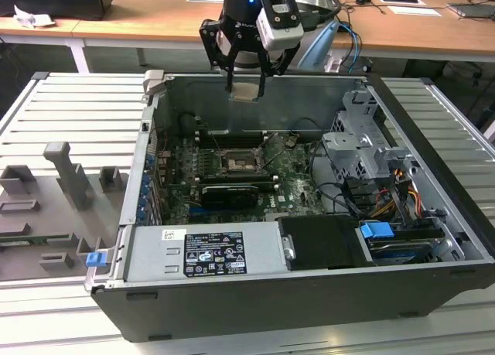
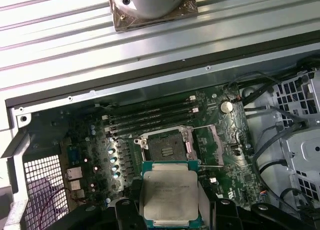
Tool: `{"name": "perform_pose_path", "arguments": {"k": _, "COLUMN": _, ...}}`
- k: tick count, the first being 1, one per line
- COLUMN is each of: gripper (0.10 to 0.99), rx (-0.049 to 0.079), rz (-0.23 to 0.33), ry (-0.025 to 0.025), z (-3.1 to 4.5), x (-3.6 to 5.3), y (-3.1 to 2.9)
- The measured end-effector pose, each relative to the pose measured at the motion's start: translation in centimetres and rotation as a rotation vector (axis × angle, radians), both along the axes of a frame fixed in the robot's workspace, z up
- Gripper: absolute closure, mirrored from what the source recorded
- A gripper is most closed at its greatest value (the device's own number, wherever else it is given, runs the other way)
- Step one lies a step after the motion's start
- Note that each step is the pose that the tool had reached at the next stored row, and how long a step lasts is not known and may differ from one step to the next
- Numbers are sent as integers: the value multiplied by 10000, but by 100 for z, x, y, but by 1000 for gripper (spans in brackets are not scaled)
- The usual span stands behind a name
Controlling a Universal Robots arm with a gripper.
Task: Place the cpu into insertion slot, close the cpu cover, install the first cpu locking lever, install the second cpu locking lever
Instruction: 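Place the cpu into insertion slot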
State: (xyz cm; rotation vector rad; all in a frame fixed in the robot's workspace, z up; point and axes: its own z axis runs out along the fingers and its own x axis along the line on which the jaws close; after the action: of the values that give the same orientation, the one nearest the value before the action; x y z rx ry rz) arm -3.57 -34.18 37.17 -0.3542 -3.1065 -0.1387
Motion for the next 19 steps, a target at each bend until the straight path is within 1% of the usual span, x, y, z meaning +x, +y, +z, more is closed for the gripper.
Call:
{"name": "perform_pose_path", "arguments": {"k": 9, "gripper": 561, "rx": 0, "rz": -309, "ry": 0, "z": -1, "x": 0, "y": 0}}
{"name": "perform_pose_path", "arguments": {"k": 15, "gripper": 561, "rx": -1, "rz": -620, "ry": 0, "z": -3, "x": 0, "y": 0}}
{"name": "perform_pose_path", "arguments": {"k": 19, "gripper": 561, "rx": -7, "rz": -1061, "ry": -1, "z": -8, "x": 0, "y": 0}}
